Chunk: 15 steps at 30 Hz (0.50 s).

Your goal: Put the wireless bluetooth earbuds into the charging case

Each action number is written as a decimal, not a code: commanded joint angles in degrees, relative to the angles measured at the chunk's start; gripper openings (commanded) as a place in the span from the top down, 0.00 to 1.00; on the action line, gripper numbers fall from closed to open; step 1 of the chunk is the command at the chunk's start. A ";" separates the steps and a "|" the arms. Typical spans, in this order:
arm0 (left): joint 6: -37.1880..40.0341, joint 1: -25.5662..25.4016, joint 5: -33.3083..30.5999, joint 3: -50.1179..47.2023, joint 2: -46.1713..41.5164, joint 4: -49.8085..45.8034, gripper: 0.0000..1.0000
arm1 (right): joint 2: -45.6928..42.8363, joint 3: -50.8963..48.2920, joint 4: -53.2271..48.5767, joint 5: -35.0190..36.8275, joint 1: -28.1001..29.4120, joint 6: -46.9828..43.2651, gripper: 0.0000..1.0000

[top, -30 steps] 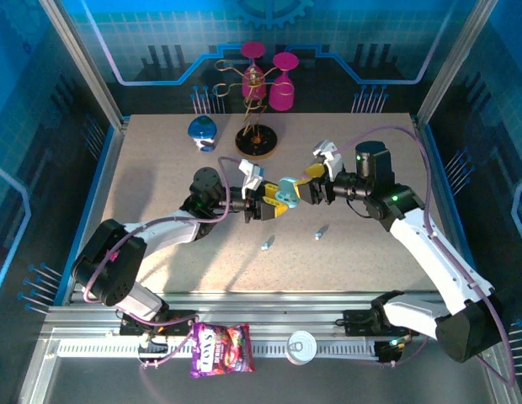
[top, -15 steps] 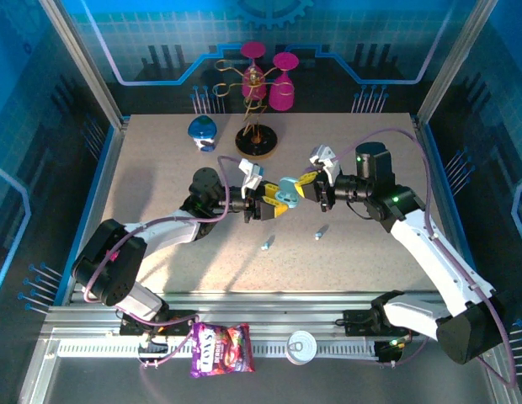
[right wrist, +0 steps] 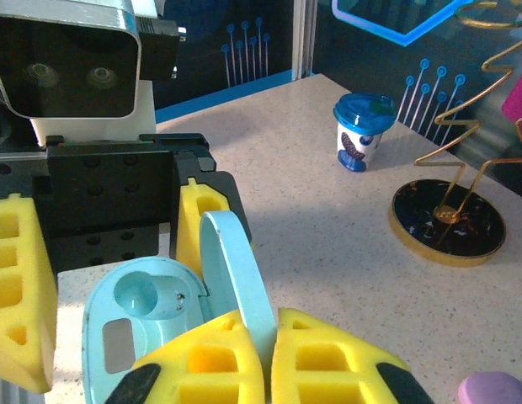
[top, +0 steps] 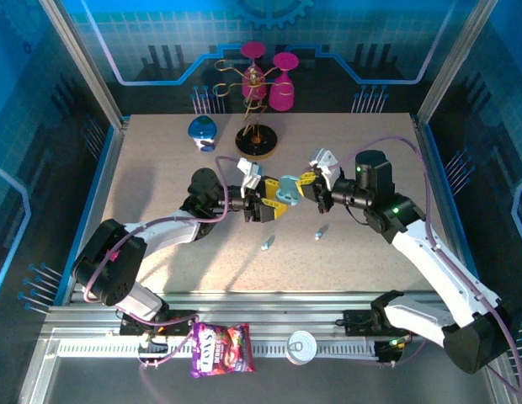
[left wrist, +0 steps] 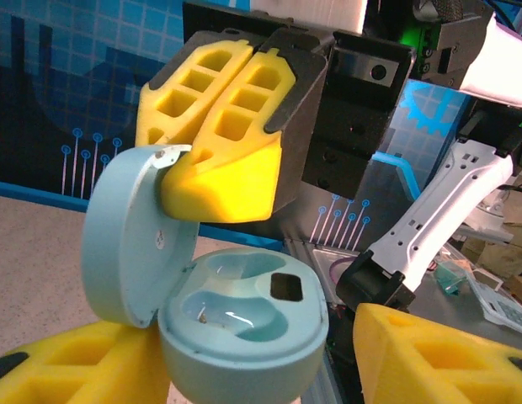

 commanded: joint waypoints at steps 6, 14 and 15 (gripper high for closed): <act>2.39 -0.30 -2.16 -0.83 -0.40 4.76 0.34 | -2.01 -2.32 5.31 2.75 0.56 1.33 1.00; 2.12 -0.26 -2.40 -0.27 0.30 4.96 0.47 | -1.89 -2.43 5.88 1.56 0.55 1.87 1.00; 1.96 -0.25 -2.32 -0.22 0.39 5.10 0.50 | -1.80 -2.43 5.89 1.35 0.58 1.83 1.00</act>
